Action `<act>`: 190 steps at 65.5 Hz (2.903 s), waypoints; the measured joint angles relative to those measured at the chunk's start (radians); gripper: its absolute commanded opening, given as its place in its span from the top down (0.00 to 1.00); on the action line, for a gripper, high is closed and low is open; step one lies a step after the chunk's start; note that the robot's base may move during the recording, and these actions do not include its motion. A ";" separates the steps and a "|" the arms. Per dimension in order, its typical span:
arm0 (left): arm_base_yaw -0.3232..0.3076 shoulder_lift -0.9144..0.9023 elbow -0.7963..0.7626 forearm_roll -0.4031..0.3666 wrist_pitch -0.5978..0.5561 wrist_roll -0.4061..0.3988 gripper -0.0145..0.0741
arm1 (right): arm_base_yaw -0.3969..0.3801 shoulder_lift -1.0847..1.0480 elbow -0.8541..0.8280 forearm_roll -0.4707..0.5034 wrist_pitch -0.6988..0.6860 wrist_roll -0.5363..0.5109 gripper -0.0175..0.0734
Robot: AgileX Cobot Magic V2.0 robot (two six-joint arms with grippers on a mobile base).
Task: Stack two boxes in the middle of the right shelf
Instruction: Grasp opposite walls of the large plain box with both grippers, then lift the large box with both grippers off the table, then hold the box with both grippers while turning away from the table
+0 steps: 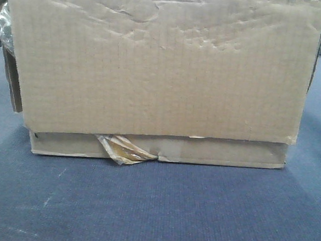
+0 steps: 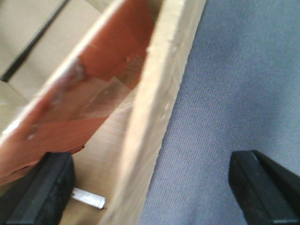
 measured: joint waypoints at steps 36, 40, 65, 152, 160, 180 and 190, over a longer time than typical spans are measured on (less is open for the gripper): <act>-0.002 0.004 0.000 -0.054 -0.002 -0.002 0.96 | 0.006 0.009 0.000 0.005 -0.014 0.003 0.98; -0.002 0.000 0.000 -0.054 -0.002 -0.002 0.96 | 0.006 0.002 0.000 0.005 -0.014 0.007 0.98; -0.002 -0.145 -0.024 -0.050 -0.004 -0.011 0.96 | 0.006 -0.155 0.000 0.007 -0.074 0.027 0.98; -0.002 -0.220 -0.392 -0.047 0.005 -0.024 0.96 | 0.006 -0.439 0.000 0.007 -0.377 0.032 0.98; -0.002 -0.220 -0.392 -0.047 0.005 -0.024 0.96 | 0.006 -0.439 0.000 0.007 -0.377 0.032 0.98; -0.002 -0.220 -0.392 -0.047 0.005 -0.024 0.96 | 0.006 -0.439 0.000 0.007 -0.377 0.032 0.98; -0.002 -0.220 -0.392 -0.047 0.005 -0.024 0.96 | 0.006 -0.439 0.000 0.007 -0.377 0.032 0.98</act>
